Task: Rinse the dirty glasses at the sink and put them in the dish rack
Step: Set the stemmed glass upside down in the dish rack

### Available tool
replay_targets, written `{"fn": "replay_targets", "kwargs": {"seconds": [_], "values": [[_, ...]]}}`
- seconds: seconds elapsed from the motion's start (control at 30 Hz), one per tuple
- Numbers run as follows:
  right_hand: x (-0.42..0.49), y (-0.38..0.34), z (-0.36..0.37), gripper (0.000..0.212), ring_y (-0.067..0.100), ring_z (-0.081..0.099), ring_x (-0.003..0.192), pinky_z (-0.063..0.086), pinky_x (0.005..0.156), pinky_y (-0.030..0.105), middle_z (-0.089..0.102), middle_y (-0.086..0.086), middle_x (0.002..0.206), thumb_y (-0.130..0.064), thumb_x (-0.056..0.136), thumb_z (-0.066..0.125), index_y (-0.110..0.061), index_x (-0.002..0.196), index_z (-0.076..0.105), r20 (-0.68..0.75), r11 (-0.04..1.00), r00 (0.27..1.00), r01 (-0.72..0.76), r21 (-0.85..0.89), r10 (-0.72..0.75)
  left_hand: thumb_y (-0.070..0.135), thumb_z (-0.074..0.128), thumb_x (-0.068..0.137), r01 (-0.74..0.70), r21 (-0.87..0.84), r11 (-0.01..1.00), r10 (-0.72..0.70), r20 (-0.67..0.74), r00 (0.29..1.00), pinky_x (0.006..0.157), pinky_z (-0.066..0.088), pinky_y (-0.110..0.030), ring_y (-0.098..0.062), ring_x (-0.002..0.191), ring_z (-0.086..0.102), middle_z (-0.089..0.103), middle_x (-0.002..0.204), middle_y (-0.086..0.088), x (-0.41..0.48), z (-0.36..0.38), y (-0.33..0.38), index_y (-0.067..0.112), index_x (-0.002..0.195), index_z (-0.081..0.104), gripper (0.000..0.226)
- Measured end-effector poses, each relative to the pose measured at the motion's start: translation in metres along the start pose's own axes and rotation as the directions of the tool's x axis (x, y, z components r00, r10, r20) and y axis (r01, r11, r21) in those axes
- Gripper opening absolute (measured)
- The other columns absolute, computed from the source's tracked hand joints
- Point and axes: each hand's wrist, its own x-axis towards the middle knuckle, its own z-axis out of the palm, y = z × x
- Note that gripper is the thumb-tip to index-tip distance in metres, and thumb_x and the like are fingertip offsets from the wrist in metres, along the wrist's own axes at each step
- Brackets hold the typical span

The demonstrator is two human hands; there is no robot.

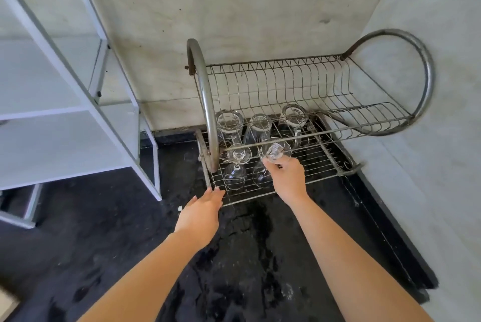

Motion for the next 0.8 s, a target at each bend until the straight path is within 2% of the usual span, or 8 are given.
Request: {"fn": "replay_targets", "kwargs": {"seconds": [0.07, 0.13, 0.23, 0.33, 0.43, 0.57, 0.67, 0.8], "values": [[0.008, 0.002, 0.001, 0.024, 0.031, 0.064, 0.076, 0.049, 0.071, 0.040, 0.072, 0.013, 0.079, -0.026, 0.093, 0.061, -0.009, 0.085, 0.075, 0.024, 1.000, 1.000, -0.009, -0.014, 0.010, -0.006, 0.037, 0.094, 0.006, -0.008, 1.000, -0.006, -0.007, 1.000, 0.121, 0.012, -0.032, -0.010, 0.148, 0.010, 0.018, 0.160, 0.005, 0.000, 0.000, 0.002, 0.021, 0.152, 0.018, 0.067], [0.013, 0.002, 0.001, 0.042, 0.019, 0.045, 0.045, 0.036, 0.049, 0.031, 0.052, -0.006, 0.043, -0.025, 0.094, 0.059, -0.019, 0.053, 0.058, 0.032, 0.999, 0.999, -0.029, -0.024, 0.029, -0.006, 0.037, 0.093, 0.015, -0.020, 1.000, -0.016, -0.019, 1.000, 0.121, 0.011, -0.031, -0.010, 0.148, 0.009, 0.018, 0.160, 0.005, -0.001, -0.002, 0.005, 0.021, 0.152, 0.019, 0.067], [0.019, 0.002, 0.002, 0.054, 0.010, 0.026, 0.040, 0.021, 0.046, 0.025, 0.030, -0.006, 0.032, -0.026, 0.095, 0.058, -0.021, 0.045, 0.037, 0.068, 0.997, 0.997, -0.035, -0.063, 0.039, -0.006, 0.038, 0.093, 0.021, -0.027, 0.999, -0.021, -0.011, 1.000, 0.121, 0.012, -0.030, -0.009, 0.148, 0.010, 0.019, 0.160, 0.005, -0.002, -0.005, 0.007, 0.021, 0.152, 0.020, 0.068], [0.022, 0.006, 0.005, 0.046, 0.015, 0.027, 0.045, 0.021, 0.048, 0.029, 0.035, -0.001, 0.046, -0.029, 0.095, 0.056, -0.005, 0.057, 0.050, 0.099, 0.996, 0.994, -0.027, -0.089, 0.036, -0.006, 0.038, 0.092, 0.038, -0.044, 0.998, -0.038, 0.005, 0.999, 0.121, 0.013, -0.031, -0.009, 0.148, 0.011, 0.020, 0.160, 0.005, -0.002, -0.007, 0.008, 0.022, 0.152, 0.020, 0.069], [0.023, 0.009, 0.008, 0.039, 0.017, 0.038, 0.051, 0.027, 0.049, 0.029, 0.053, 0.008, 0.064, -0.031, 0.096, 0.055, -0.003, 0.069, 0.058, 0.097, 0.989, 0.995, -0.014, -0.146, 0.029, -0.007, 0.038, 0.093, 0.056, -0.059, 0.997, -0.055, 0.020, 0.998, 0.119, 0.015, -0.033, -0.010, 0.148, 0.010, 0.019, 0.160, 0.006, -0.005, -0.008, 0.011, 0.023, 0.153, 0.017, 0.070], [0.019, 0.012, 0.010, 0.031, 0.024, 0.060, 0.087, 0.038, 0.066, 0.028, 0.066, 0.006, 0.096, -0.035, 0.095, 0.055, -0.007, 0.103, 0.066, 0.085, 0.985, 0.996, -0.019, -0.170, 0.034, -0.006, 0.036, 0.095, 0.097, -0.074, 0.993, -0.094, 0.046, 0.995, 0.116, 0.022, -0.038, -0.012, 0.148, 0.011, 0.017, 0.160, 0.009, -0.008, -0.012, 0.017, 0.026, 0.153, 0.015, 0.069], [0.005, 0.010, 0.007, 0.042, 0.021, 0.057, 0.114, 0.040, 0.086, 0.026, 0.062, 0.003, 0.123, -0.033, 0.093, 0.059, -0.010, 0.128, 0.057, -0.005, 0.996, 0.999, -0.042, -0.077, 0.042, -0.003, 0.035, 0.097, 0.112, -0.065, 0.992, -0.107, 0.081, 0.991, 0.114, 0.026, -0.036, -0.012, 0.149, 0.008, 0.009, 0.161, 0.009, -0.008, -0.014, 0.017, 0.026, 0.154, 0.010, 0.069], [-0.027, 0.016, 0.009, 0.036, 0.017, 0.054, 0.116, 0.038, 0.091, 0.023, 0.061, 0.002, 0.121, -0.025, 0.091, 0.063, -0.009, 0.123, 0.058, -0.150, 0.998, 0.987, -0.048, 0.031, 0.052, 0.024, 0.030, 0.105, 0.093, -0.060, 0.994, -0.089, 0.078, 0.993, 0.116, 0.029, -0.043, -0.019, 0.150, 0.005, -0.007, 0.162, 0.004, -0.012, -0.014, 0.007, 0.032, 0.152, -0.008, 0.061]]}}
